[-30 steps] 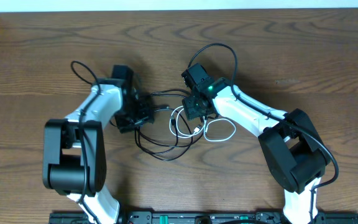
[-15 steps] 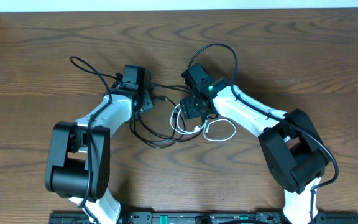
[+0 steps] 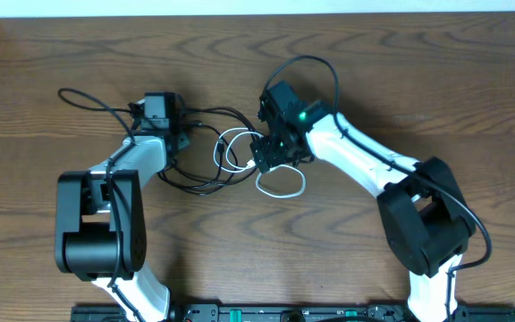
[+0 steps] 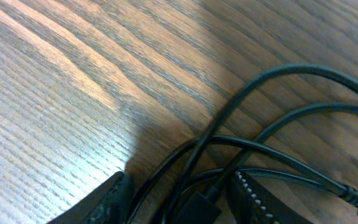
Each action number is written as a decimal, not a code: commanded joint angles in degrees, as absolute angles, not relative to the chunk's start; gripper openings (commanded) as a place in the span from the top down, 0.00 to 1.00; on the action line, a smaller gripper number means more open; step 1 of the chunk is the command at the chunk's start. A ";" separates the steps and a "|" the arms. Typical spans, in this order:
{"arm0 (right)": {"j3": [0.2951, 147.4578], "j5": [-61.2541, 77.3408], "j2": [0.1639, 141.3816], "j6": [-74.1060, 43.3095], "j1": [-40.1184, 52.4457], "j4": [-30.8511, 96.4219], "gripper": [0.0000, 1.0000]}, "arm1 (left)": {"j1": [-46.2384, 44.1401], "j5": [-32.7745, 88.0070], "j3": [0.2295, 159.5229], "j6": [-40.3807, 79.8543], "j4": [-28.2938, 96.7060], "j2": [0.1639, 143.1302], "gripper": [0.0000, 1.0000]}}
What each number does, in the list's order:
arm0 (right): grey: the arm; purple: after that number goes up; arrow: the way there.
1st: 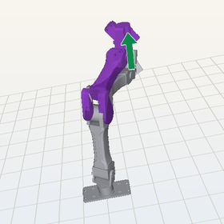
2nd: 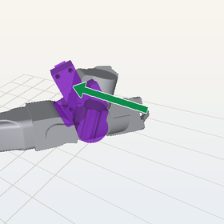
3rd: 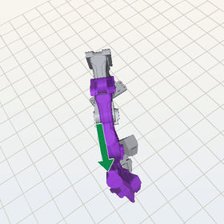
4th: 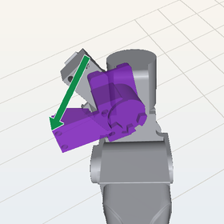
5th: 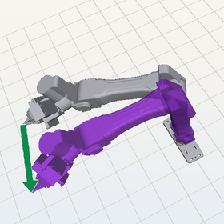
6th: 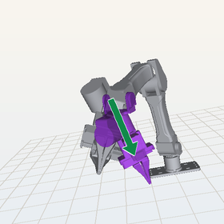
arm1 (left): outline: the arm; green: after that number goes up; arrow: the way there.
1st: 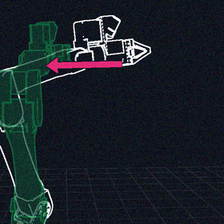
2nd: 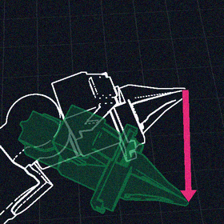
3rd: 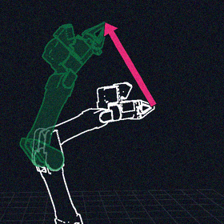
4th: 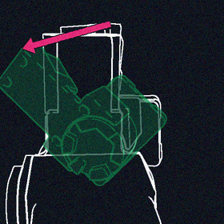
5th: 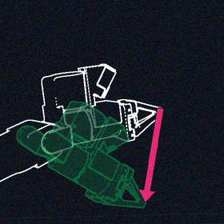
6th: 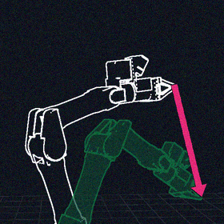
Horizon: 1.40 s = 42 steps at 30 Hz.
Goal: Untangle cables
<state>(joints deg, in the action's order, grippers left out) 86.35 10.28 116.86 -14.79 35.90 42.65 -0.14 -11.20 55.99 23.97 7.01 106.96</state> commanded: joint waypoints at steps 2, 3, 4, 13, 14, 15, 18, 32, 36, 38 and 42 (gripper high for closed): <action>91.81 13.82 116.57 -11.09 33.89 48.97 0.11 | 1.93 -0.01 56.27 23.44 7.68 108.64 0.41; 91.81 14.66 116.57 -11.05 33.74 49.98 0.11 | 1.96 1.96 56.27 23.44 7.84 108.64 0.39; 91.77 15.33 116.60 -11.07 33.58 50.96 0.12 | 1.93 3.42 56.27 23.44 8.08 108.64 0.35; 87.22 25.96 117.08 -5.93 34.39 51.77 0.23 | 1.91 7.05 56.21 23.44 12.62 108.64 0.02; 86.83 26.81 117.08 -6.17 34.57 51.05 0.27 | 1.91 7.05 56.18 23.44 12.58 108.64 0.02; 86.50 27.44 117.08 -6.44 34.68 50.46 0.30 | 1.91 7.05 56.18 23.44 12.58 108.64 0.02; 85.78 27.57 117.16 -7.73 35.09 49.41 0.40 | 1.91 7.05 56.18 23.44 12.58 108.64 0.02; 79.35 33.56 117.45 0.51 39.13 46.78 0.39 | 1.91 7.05 56.16 23.44 12.60 108.64 0.02; 77.87 34.28 117.45 1.19 39.81 44.93 0.55 | 1.91 7.05 56.16 23.44 12.58 108.64 0.02; 77.87 34.48 117.45 1.19 39.79 44.31 0.70 | 1.91 7.05 56.16 23.44 12.60 108.64 0.02; 77.21 36.99 117.67 3.42 39.51 43.29 0.81 | 1.91 7.05 56.16 23.44 12.58 108.64 0.02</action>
<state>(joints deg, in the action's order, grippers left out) 78.02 33.69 116.86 0.60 39.68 43.81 1.93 3.11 58.35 22.46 10.46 106.24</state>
